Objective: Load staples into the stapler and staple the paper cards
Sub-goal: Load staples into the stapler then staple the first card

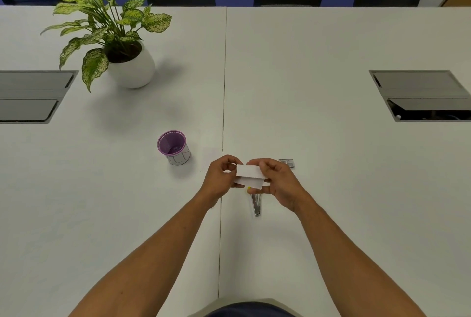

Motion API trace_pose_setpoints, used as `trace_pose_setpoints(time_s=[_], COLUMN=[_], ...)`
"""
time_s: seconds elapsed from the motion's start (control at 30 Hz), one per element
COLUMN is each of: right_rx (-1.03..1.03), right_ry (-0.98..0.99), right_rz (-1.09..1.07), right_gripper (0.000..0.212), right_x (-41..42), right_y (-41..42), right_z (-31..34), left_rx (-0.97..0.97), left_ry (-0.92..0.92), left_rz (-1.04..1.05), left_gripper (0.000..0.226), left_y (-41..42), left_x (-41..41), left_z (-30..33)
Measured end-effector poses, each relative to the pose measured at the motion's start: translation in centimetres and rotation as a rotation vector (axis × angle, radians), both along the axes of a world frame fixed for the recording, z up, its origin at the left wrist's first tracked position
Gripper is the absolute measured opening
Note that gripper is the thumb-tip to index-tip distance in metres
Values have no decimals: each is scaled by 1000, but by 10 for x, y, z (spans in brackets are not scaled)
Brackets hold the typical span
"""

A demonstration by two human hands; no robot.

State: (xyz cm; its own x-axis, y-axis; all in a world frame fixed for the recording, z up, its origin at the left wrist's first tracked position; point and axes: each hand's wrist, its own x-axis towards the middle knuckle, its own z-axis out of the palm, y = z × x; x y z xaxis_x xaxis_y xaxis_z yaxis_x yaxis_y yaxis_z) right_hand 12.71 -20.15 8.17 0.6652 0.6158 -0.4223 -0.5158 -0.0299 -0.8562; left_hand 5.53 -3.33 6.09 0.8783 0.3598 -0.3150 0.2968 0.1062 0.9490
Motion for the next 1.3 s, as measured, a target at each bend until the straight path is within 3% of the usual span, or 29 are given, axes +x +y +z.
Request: trace_pose_setpoints(time_s=[0.17,0.33,0.7,1.3], right_rx=[1,-36,-162,-169], right_ry=[91,25,-152,-246], right_rz=[-2,-10,-63,-71], right_gripper=[31,19,18,15], right_x=[3,-1,-3,-9], right_y=[3,5,5,2], right_z=[0,-4,-14,-17], left_rx=[11,-71,-273,-64], left_ry=[9,3,80,42], left_rz=[3,-3,16,34], left_gripper=[22,18,18,10], left_y=[1,-1,-4,-7], left_x=[1,-2,-5,-5], left_z=[0,-2,3,-4])
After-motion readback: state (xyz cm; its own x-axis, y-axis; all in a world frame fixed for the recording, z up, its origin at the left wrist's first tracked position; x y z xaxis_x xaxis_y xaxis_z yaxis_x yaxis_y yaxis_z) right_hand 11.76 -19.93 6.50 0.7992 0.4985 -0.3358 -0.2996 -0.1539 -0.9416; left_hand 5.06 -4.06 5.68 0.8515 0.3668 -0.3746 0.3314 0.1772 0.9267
